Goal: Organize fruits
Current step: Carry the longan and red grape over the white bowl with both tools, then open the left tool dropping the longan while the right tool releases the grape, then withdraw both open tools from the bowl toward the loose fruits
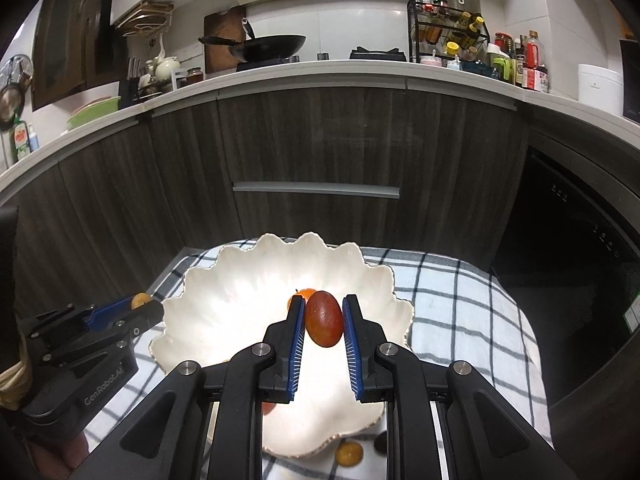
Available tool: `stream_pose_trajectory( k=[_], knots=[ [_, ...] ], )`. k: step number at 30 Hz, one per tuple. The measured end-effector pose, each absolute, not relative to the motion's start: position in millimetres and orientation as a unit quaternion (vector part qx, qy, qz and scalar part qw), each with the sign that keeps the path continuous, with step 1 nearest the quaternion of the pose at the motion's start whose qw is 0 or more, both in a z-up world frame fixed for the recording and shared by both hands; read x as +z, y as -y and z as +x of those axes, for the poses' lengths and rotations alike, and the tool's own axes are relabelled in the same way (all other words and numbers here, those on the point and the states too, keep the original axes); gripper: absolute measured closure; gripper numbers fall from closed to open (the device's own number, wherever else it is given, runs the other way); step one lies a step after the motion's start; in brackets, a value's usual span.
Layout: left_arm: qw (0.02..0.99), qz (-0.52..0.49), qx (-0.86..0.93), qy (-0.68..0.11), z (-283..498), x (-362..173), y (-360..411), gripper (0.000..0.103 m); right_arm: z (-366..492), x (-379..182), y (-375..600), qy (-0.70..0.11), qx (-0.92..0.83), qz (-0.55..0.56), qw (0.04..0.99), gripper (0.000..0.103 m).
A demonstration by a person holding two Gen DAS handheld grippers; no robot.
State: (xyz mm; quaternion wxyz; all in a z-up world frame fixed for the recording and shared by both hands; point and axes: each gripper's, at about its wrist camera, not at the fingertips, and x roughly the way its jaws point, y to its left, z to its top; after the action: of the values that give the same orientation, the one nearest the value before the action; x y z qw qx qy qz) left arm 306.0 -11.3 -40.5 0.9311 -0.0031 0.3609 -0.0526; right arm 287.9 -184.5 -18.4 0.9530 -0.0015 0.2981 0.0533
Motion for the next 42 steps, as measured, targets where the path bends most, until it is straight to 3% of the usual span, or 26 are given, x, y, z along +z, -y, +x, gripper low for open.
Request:
stream_pose_trajectory(
  k=[24,28,30,33,35,37,42],
  knots=[
    [0.915,0.018,-0.061,-0.399,334,-78,18,0.080,331,-57,185,-0.357,0.068,0.007,0.932,0.083],
    [0.915,0.018,-0.057,-0.399,333,-79,18,0.068,330,-59,187,-0.359,0.064,0.014,0.931,0.082],
    [0.916,0.018,-0.056,-0.397,331,-79,19,0.064,329,-60,188,-0.359,0.063,0.014,0.931,0.077],
    [0.917,0.021,-0.056,-0.395,330,-78,19,0.056,327,-59,191,-0.355,0.053,0.018,0.933,0.047],
    [0.919,0.021,-0.054,-0.389,327,-75,19,0.046,325,-57,194,-0.349,0.043,0.024,0.936,0.034],
    [0.923,0.018,-0.049,-0.382,324,-72,18,0.038,323,-56,197,-0.347,0.033,0.026,0.937,0.029],
    [0.926,0.013,-0.046,-0.373,319,-64,18,0.022,319,-54,202,-0.348,0.027,0.030,0.937,0.029]
  ],
)
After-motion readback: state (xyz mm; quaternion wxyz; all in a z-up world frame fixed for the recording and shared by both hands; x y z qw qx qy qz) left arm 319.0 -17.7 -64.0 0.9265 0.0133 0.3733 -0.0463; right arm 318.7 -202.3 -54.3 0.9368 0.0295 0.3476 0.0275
